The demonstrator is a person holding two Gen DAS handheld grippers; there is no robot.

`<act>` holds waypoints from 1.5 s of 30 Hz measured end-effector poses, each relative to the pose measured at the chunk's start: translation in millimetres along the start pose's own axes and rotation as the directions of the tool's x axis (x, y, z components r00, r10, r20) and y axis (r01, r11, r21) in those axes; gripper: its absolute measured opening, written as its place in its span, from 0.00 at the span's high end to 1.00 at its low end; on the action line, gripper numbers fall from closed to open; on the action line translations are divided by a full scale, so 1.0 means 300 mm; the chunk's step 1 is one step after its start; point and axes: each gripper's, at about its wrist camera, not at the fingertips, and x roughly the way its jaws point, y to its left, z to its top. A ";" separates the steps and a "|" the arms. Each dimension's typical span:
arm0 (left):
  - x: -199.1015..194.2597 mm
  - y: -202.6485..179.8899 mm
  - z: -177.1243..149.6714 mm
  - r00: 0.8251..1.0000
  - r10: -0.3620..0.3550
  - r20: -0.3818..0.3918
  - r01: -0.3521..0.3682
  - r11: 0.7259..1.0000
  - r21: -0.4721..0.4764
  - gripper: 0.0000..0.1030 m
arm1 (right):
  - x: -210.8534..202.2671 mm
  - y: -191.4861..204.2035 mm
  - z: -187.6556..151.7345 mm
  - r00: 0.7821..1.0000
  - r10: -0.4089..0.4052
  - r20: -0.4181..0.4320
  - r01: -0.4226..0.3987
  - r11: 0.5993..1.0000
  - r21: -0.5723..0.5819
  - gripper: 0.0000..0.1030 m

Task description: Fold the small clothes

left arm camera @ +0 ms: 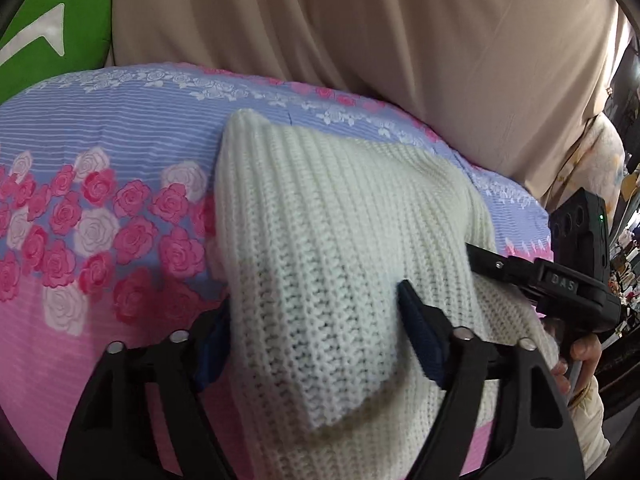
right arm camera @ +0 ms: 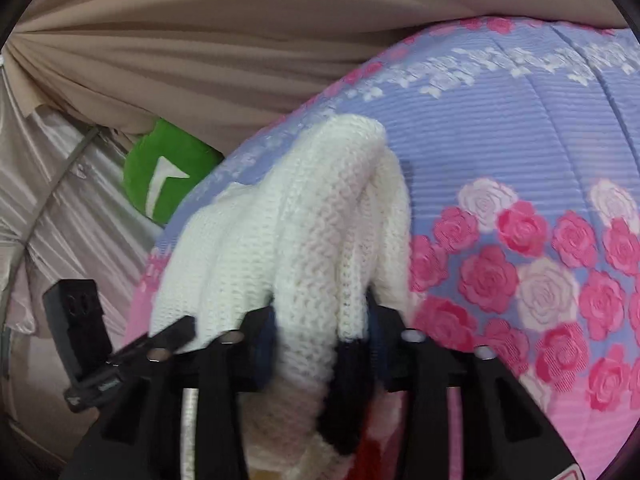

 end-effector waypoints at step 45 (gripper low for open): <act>-0.221 -0.342 -0.472 0.881 0.432 0.194 -0.461 0.876 0.142 0.07 | -0.342 0.187 -0.638 0.810 -0.491 0.320 0.558 0.813 -0.164 0.71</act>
